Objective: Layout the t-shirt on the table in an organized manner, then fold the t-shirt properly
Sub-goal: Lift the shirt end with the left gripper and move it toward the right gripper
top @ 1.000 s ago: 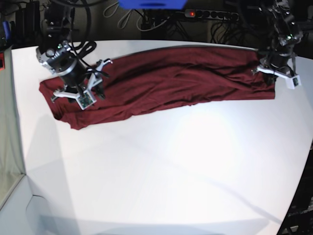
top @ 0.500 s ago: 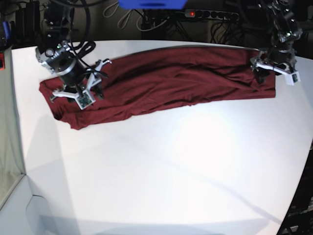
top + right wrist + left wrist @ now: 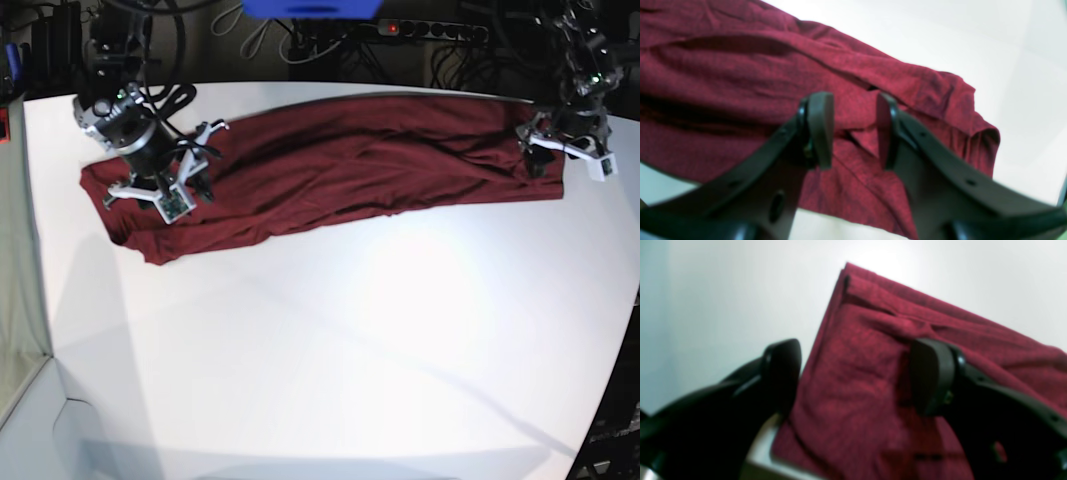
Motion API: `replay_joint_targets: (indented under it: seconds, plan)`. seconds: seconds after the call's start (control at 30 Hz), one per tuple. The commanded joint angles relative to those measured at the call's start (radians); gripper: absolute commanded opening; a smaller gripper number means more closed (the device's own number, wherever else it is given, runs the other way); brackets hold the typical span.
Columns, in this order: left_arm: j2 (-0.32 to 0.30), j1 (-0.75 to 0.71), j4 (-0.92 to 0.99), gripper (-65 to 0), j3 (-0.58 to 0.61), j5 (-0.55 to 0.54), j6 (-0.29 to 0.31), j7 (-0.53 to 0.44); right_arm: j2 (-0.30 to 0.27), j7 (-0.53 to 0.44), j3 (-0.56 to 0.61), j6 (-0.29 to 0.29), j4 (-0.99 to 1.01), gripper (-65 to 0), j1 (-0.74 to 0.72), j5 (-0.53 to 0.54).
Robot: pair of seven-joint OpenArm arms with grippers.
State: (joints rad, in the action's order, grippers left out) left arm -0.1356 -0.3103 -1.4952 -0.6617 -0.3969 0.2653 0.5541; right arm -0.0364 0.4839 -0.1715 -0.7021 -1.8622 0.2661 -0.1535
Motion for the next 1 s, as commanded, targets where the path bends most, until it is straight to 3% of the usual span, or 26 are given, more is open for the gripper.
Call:
replay_joint_targets:
  seconds: [0.0,0.17,0.23,0.33,0.5,0.97]
  plan:
    - [-0.012,0.0,0.008,-15.8,-0.002,-0.006,0.001,0.007,-0.006,-0.026,-0.001,0.004,-0.015,-42.2,-0.008,0.012]
    - [-0.008,0.001,0.066,-16.2,0.004,-0.006,0.001,0.007,-0.007,-0.027,-0.001,0.004,-0.015,-42.2,-0.009,0.012]
    - [-0.006,0.001,0.072,-19.6,0.004,-0.006,0.001,0.007,-0.007,-0.027,-0.001,0.004,-0.015,-42.2,-0.011,0.012]
    - [-0.005,-0.005,0.075,-34.4,0.004,-0.006,0.002,0.007,-0.007,-0.023,-0.001,0.004,-0.015,-42.2,-0.029,0.01]
    - [-0.008,-0.002,0.104,-64.4,0.004,-0.004,0.002,0.002,-0.007,-0.021,-0.001,0.004,-0.015,-42.2,-0.035,0.01]
    - [0.018,0.029,-0.16,-65.0,0.003,-0.017,-0.005,0.008,0.0,-0.021,0.0,0.004,-0.012,-42.3,-0.029,0.01]
